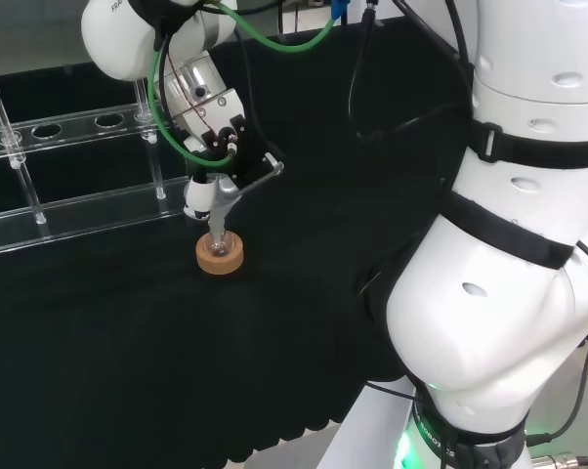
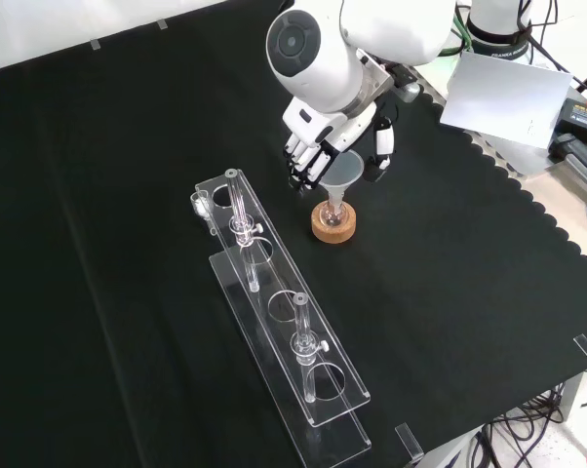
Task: Place the funnel on the round-bottom flask.
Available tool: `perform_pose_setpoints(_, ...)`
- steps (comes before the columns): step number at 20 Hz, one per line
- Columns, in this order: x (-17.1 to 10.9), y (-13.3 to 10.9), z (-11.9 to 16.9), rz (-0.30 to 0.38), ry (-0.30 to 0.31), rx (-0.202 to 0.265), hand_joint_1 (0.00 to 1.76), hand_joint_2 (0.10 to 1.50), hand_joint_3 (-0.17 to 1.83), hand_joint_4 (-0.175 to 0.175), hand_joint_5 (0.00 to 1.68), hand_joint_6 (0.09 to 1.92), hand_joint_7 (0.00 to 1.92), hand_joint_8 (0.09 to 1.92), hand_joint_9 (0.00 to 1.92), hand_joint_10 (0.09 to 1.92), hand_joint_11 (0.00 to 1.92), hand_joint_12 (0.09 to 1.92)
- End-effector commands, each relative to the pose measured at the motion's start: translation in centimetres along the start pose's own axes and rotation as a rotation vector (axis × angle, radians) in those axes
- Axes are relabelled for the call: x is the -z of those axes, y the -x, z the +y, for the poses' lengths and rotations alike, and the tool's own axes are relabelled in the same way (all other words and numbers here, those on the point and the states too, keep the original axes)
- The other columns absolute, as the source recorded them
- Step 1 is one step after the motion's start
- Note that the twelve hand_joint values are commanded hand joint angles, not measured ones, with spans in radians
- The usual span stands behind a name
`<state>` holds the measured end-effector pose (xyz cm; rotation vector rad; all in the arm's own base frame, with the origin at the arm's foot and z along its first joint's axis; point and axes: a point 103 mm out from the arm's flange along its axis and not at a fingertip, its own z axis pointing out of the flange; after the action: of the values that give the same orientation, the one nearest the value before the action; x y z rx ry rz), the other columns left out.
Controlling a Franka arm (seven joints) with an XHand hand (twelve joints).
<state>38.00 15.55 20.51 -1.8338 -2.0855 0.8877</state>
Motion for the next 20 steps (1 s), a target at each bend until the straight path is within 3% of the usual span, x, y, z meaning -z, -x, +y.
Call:
perform_pose_setpoints(1,0.1,0.4,-0.4,0.028,0.061,0.026,0.60,0.67,0.49,-0.024,0.14,0.09,0.00,0.12,0.03,0.64,0.06,1.45)
perform_pose_setpoints(5,0.5,0.4,-1.0,0.031,0.117,0.043,0.48,0.65,0.34,-0.016,0.01,0.09,0.00,0.09,0.00,0.44,0.00,1.43)
perform_pose_setpoints(10,1.1,0.6,-1.9,0.038,0.193,0.058,0.45,0.65,0.29,-0.014,0.00,0.09,0.00,0.09,0.00,0.41,0.00,1.42)
perform_pose_setpoints(15,1.7,2.1,-2.9,0.049,0.249,0.061,0.46,0.69,0.23,-0.034,0.11,0.09,0.10,0.09,0.07,0.71,0.06,1.46)
perform_pose_setpoints(20,2.3,4.9,-3.9,0.087,0.265,0.044,0.52,0.72,0.22,-0.040,0.20,0.09,0.06,0.48,0.21,0.71,0.15,1.43)
